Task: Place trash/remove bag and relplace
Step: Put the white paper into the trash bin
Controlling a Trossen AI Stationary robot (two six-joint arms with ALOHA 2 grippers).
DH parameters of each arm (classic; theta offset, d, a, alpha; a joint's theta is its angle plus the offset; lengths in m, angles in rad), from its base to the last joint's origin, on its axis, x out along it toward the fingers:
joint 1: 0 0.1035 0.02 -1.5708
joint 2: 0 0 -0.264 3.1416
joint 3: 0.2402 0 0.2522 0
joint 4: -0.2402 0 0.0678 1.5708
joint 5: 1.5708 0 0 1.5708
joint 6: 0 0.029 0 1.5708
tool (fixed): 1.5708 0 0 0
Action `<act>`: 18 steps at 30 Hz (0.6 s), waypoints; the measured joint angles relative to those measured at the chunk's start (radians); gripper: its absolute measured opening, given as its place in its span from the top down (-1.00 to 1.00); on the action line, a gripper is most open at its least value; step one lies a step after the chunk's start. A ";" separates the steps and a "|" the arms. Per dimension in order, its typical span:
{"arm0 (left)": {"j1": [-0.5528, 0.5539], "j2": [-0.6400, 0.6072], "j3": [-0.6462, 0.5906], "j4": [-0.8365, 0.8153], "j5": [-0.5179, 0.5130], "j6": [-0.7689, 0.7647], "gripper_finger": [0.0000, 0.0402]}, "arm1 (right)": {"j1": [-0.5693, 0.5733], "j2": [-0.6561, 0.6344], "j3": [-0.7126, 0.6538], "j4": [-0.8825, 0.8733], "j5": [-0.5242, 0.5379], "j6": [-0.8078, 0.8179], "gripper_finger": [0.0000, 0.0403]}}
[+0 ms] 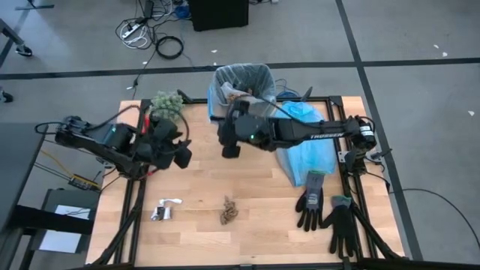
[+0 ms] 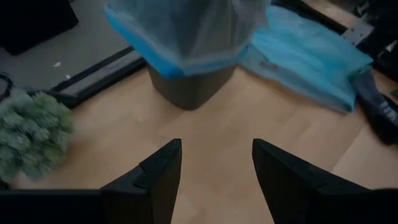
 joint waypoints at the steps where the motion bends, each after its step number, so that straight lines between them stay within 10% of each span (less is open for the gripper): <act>1: -0.012 0.001 -0.017 0.008 0.000 -0.019 -0.03 | -0.012 0.000 0.012 -0.013 0.003 -0.017 1.00; 18: -0.112 0.000 -0.310 0.466 -0.007 -0.127 -0.03 | -0.166 0.002 0.028 -0.057 0.112 -0.008 1.00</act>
